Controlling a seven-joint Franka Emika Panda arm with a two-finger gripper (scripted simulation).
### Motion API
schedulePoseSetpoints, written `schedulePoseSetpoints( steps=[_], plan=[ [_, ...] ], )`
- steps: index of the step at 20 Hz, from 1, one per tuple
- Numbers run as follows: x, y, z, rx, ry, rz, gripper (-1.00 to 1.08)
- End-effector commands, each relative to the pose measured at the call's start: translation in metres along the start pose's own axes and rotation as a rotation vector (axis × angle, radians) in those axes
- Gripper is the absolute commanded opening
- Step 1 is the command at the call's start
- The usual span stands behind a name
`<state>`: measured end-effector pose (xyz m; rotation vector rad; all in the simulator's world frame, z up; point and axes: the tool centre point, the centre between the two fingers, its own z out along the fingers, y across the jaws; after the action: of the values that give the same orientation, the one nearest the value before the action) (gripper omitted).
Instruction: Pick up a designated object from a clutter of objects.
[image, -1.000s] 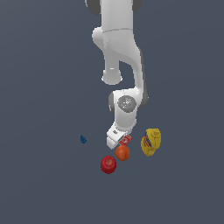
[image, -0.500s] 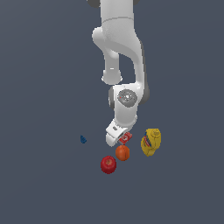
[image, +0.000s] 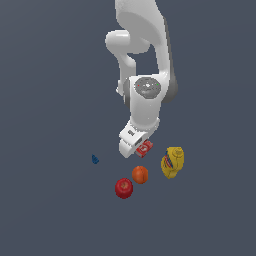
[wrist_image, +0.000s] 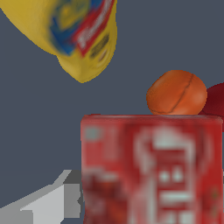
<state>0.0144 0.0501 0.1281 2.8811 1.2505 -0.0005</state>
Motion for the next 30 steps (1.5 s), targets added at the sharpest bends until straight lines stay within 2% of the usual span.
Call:
schedulePoseSetpoints(
  steps=[1,18,24,30],
  plan=[
    [-0.002,0.0,-0.028,0.0,0.0,0.0,-1.0],
    [-0.009,0.002,-0.212,0.001,0.001,-0.001,-1.0],
    [-0.01,0.004,-0.255,0.001,0.001,0.0,-1.0],
    [-0.01,0.006,-0.278,0.001,0.001,0.0,-1.0]
  ],
)
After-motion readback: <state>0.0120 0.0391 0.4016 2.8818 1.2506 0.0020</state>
